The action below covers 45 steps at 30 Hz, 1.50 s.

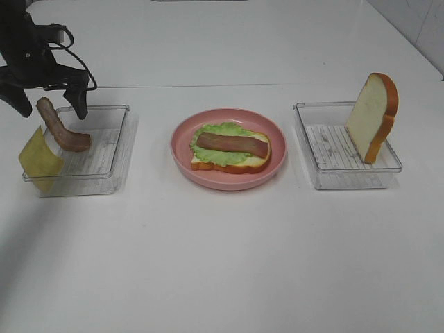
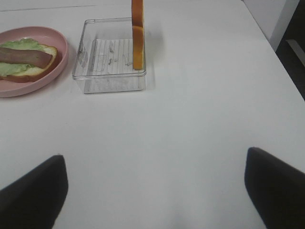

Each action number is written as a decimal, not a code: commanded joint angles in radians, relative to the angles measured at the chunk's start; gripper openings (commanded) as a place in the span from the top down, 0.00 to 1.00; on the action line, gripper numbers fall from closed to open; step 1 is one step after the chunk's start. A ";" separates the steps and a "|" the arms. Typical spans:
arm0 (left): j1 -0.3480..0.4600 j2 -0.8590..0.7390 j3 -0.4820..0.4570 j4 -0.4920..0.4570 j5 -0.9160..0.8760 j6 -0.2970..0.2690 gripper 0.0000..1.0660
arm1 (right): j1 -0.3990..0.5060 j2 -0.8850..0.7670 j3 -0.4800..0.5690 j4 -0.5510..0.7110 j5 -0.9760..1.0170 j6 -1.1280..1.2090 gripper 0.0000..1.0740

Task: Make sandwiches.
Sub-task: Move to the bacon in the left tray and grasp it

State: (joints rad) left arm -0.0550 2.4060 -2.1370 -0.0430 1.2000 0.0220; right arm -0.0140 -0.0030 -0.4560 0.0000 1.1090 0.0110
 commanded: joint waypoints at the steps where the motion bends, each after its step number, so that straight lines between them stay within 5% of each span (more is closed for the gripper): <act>1: -0.002 0.004 0.006 0.003 -0.007 -0.007 0.20 | -0.003 -0.034 0.003 -0.009 -0.010 -0.003 0.13; 2: -0.002 0.004 0.006 0.003 -0.007 -0.007 0.20 | -0.003 -0.034 0.003 -0.009 -0.010 -0.003 0.13; 4: -0.002 0.004 0.006 0.003 -0.013 -0.029 0.37 | -0.003 -0.034 0.003 -0.009 -0.010 -0.003 0.13; 6: -0.002 0.004 0.006 0.003 -0.014 -0.031 0.39 | -0.003 -0.034 0.003 -0.009 -0.010 -0.003 0.13; 21: -0.002 0.004 0.006 0.003 0.000 -0.034 0.43 | -0.003 -0.034 0.003 -0.009 -0.010 -0.003 0.13; 25: -0.002 0.004 0.006 0.003 0.001 -0.034 0.64 | -0.003 -0.034 0.003 -0.009 -0.010 -0.003 0.13; 26: -0.002 0.004 0.006 0.003 0.001 -0.037 0.79 | -0.003 -0.034 0.003 -0.009 -0.010 -0.003 0.13; 28: -0.002 0.004 0.006 0.003 0.001 -0.040 0.85 | -0.003 -0.034 0.003 -0.009 -0.010 -0.003 0.13; 29: -0.002 0.004 0.006 0.003 0.001 -0.054 1.00 | -0.003 -0.034 0.003 -0.009 -0.010 -0.003 0.13; 45: -0.007 -0.069 0.006 0.003 0.053 -0.054 1.00 | -0.003 -0.034 0.003 -0.009 -0.010 -0.003 0.13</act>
State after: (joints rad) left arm -0.0570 2.3560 -2.1370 -0.0420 1.2090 -0.0230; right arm -0.0140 -0.0030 -0.4560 0.0000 1.1090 0.0110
